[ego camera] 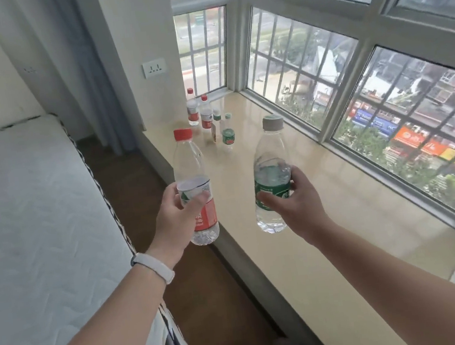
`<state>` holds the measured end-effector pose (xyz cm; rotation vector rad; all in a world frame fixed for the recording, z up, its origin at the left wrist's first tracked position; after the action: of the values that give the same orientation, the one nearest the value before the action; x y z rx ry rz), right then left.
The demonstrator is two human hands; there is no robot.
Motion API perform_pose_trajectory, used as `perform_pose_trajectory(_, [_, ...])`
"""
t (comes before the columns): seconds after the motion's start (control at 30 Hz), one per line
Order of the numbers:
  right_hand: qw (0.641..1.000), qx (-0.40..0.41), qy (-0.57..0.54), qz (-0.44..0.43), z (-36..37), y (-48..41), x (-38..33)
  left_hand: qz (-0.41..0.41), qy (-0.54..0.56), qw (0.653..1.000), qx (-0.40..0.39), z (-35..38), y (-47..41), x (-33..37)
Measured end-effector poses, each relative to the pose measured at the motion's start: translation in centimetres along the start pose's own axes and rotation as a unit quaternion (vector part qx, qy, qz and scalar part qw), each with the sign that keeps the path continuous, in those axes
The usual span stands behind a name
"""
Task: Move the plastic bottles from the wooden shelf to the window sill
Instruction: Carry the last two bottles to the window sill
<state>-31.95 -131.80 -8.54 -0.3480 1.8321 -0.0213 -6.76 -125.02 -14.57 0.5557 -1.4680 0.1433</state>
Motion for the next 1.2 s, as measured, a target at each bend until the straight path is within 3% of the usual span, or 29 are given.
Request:
perform_pose_trajectory(0.27, [1.000,-0.003,-0.020,-0.003,1.9,-7.0,1.0,0.013,-0.001,1.000,0.024,-1.5,-5.2,2.1])
perform_pose_trajectory(0.53, [0.999,-0.002,-0.035,0.037,5.0,-15.5,6.6,-0.004,-0.042,0.998,0.038,-1.0,-14.4,3.2])
perform_pose_trajectory(0.87, [0.995,0.022,-0.046,0.080,5.5,-27.4,12.2,-0.030,-0.099,0.995,0.017,3.4,-28.1,5.8])
perform_pose_trajectory(1.2, [0.993,0.047,-0.044,0.102,3.3,-33.5,15.5,-0.055,-0.118,0.991,-0.022,8.0,-34.5,6.8])
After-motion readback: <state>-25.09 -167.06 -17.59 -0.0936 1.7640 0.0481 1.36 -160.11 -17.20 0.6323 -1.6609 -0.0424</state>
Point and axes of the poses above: each hand's wrist, its own y-axis away from the middle knuckle, its own z-axis out of the palm, x = y × z, the point moved 9 cm from there along -y, towards the middle knuckle, and after that the axes turned 10 degrees about -z, right-handed, at the moved point
